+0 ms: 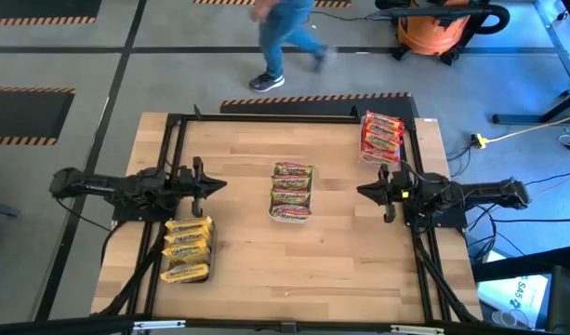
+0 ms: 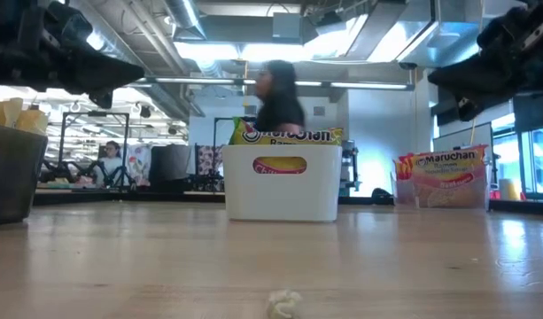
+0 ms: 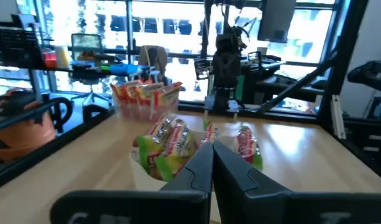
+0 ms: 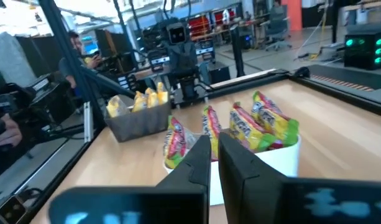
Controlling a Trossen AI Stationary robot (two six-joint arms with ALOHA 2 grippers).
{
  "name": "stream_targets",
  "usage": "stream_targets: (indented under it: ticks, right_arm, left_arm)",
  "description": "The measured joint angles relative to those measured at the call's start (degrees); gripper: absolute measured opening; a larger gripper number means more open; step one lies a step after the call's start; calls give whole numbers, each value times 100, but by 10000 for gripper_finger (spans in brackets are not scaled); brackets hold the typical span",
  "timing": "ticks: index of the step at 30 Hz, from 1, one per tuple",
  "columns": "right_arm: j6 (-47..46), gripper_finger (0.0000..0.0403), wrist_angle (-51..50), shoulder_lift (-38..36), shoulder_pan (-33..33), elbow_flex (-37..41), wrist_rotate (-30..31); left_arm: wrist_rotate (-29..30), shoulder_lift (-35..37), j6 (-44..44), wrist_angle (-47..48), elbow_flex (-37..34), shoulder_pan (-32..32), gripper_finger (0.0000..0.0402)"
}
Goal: Sort Maruchan noodles
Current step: Return to Home Position
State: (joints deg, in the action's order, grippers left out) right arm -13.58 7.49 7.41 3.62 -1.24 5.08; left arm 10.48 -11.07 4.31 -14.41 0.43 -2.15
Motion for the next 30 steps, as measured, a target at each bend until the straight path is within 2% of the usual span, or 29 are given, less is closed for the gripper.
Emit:
stream_targets:
  ticks: [6,10,30]
  right_arm:
    - [36,10,-521,-478,2,70,134]
    - [244,10,-591,-507,9,68,-188]
    - [302,10,-624,-480,9,68,-273]
  left_arm:
    - [55,490,-54,508,0,0,4]
    - [108,815,-62,1183,0,0,4]
    - [240,879,-9,1192,4,0,4]
